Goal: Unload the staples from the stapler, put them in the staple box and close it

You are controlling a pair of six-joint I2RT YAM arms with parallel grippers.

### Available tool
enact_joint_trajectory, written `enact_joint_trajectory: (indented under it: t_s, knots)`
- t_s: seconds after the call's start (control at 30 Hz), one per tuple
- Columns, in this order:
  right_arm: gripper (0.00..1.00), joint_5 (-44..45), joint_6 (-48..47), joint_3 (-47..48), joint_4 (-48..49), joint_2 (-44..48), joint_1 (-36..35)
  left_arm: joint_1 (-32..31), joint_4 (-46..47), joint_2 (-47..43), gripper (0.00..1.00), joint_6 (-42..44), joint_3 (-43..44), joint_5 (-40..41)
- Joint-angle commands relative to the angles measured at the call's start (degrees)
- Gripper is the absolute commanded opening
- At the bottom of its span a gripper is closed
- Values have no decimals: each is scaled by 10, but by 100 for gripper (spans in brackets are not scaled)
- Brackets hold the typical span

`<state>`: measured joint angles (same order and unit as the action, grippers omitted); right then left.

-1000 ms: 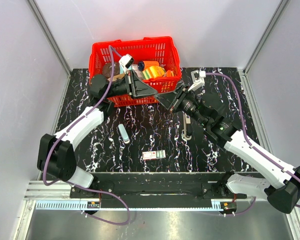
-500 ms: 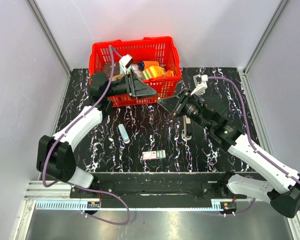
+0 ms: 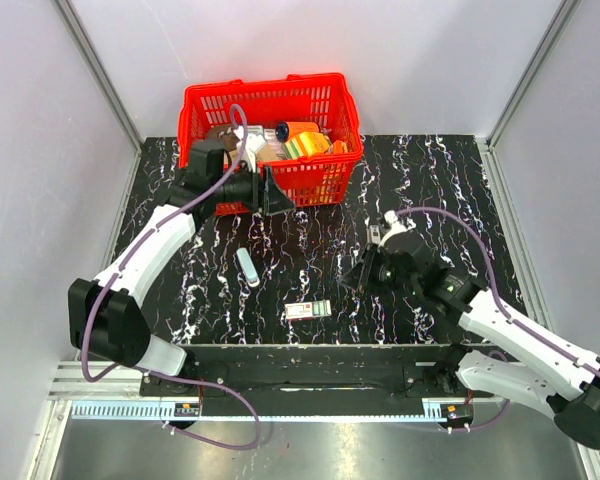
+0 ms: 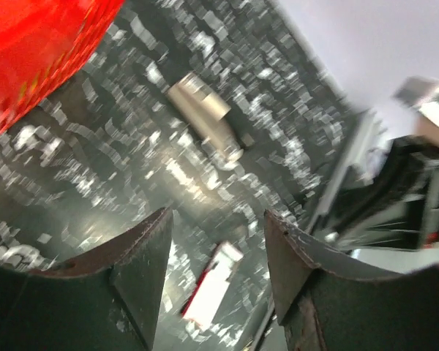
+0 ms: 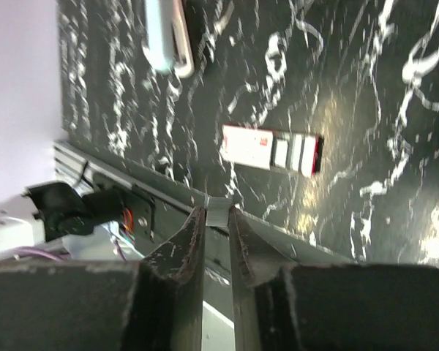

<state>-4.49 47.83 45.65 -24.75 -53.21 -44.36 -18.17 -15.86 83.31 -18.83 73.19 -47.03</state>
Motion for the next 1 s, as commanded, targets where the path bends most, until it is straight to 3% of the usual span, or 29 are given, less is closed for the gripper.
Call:
enact_joint_trajectory:
  t_s: [0.0, 0.43, 0.97]
  knots:
    - [12, 78, 45, 1, -53, -12, -73, -9, -105, -23, 56, 203, -42, 137]
    - [11, 255, 81, 102, -91, -246, -227, -53, -119, -37, 56, 253, -97, 230]
    - [11, 320, 96, 139, -101, -376, -236, -87, -119, -36, 56, 249, -106, 258]
